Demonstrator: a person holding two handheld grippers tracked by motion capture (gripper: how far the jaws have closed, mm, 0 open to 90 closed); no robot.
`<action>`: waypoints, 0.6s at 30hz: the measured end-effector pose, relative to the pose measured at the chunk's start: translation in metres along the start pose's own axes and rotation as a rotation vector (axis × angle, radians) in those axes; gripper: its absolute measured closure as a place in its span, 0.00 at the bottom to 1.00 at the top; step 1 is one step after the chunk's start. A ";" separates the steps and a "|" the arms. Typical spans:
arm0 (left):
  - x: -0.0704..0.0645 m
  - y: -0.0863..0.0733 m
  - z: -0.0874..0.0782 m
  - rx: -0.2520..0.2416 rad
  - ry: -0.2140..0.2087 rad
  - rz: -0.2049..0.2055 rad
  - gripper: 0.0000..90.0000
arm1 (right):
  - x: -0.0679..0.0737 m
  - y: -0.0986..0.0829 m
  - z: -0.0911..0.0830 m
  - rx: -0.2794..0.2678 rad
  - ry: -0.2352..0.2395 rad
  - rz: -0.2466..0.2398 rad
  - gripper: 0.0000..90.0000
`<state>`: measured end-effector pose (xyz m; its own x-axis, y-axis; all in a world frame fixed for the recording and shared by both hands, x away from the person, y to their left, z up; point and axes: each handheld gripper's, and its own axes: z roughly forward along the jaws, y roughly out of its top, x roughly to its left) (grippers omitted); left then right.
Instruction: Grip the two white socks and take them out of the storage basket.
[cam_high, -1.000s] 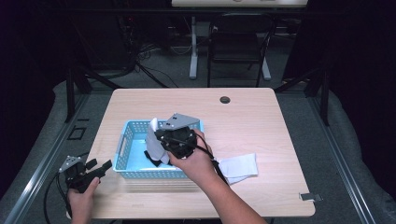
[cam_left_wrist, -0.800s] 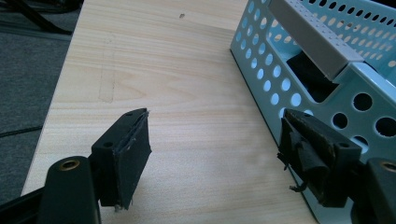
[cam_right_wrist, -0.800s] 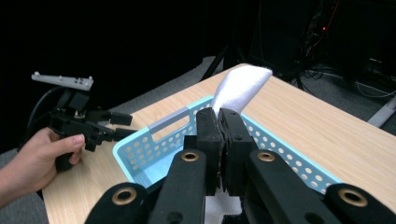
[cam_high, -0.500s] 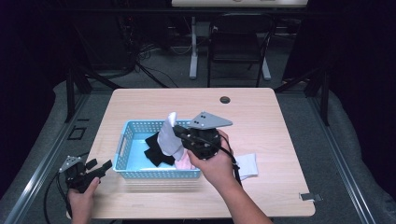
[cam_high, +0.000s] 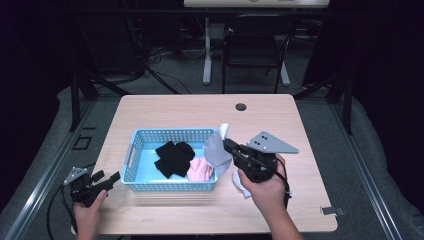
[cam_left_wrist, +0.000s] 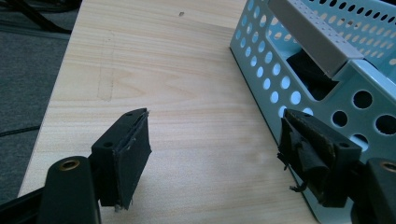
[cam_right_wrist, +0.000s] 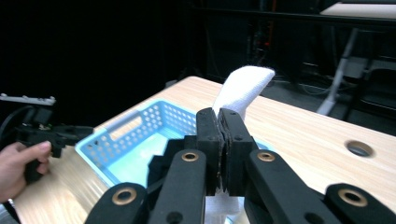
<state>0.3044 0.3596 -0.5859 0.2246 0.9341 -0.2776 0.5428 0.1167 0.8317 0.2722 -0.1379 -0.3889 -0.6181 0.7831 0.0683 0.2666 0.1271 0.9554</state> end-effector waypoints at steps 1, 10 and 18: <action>0.000 0.000 0.000 0.005 -0.002 0.001 0.28 | -0.002 -0.002 -0.004 0.004 -0.007 0.001 0.98; 0.000 0.000 0.000 0.006 0.002 0.004 0.28 | -0.016 -0.028 -0.020 0.051 -0.078 -0.001 0.98; 0.000 0.000 0.000 0.005 0.003 0.004 0.28 | -0.024 -0.054 -0.015 0.083 -0.110 0.014 0.98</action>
<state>0.3039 0.3595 -0.5859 0.2245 0.9356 -0.2725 0.5461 0.1108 0.8304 0.2616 -0.1724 -0.4375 -0.5304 0.8465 0.0453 0.3380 0.1622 0.9271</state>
